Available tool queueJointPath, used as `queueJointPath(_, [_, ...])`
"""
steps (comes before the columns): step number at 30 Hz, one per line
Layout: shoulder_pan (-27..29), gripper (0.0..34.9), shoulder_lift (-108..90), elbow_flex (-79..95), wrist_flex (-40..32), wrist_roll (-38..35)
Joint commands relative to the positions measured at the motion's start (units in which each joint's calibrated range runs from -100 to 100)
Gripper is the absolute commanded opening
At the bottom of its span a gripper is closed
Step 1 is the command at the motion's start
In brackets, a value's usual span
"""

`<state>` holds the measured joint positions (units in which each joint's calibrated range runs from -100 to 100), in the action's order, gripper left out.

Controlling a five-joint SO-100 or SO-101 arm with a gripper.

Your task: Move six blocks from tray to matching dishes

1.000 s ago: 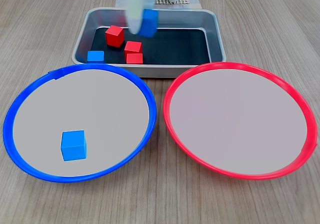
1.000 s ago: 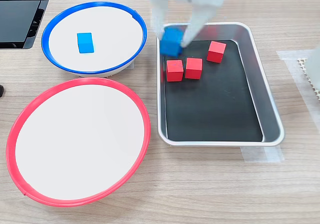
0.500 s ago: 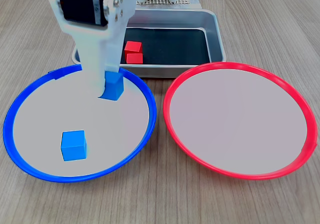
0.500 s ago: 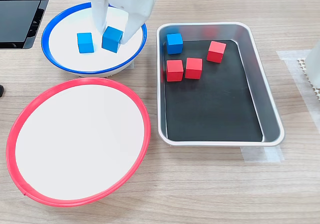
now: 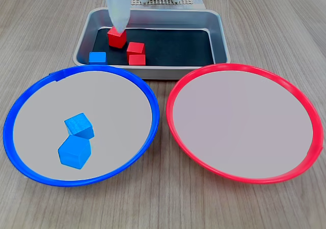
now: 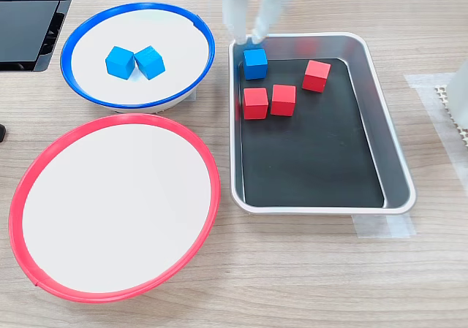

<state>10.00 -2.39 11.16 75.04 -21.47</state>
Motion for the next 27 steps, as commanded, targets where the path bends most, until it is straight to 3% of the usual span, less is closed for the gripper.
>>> queueJointPath(1, [-1.2, 5.1, -10.9, 15.0, -4.8, -9.7])
queueJointPath(3, [-1.6, 13.3, -11.4, 18.3, -6.7, -13.4])
queueJointPath(6, [-2.0, 16.8, -10.0, 20.8, -10.4, -18.1])
queueJointPath(11, [-2.8, 15.6, -5.8, 21.2, -16.1, -23.8])
queueJointPath(17, [-1.5, 15.4, -2.5, 21.2, -17.2, -29.5])
queueJointPath(27, [-0.4, 16.5, 0.0, 20.8, -18.8, -31.9])
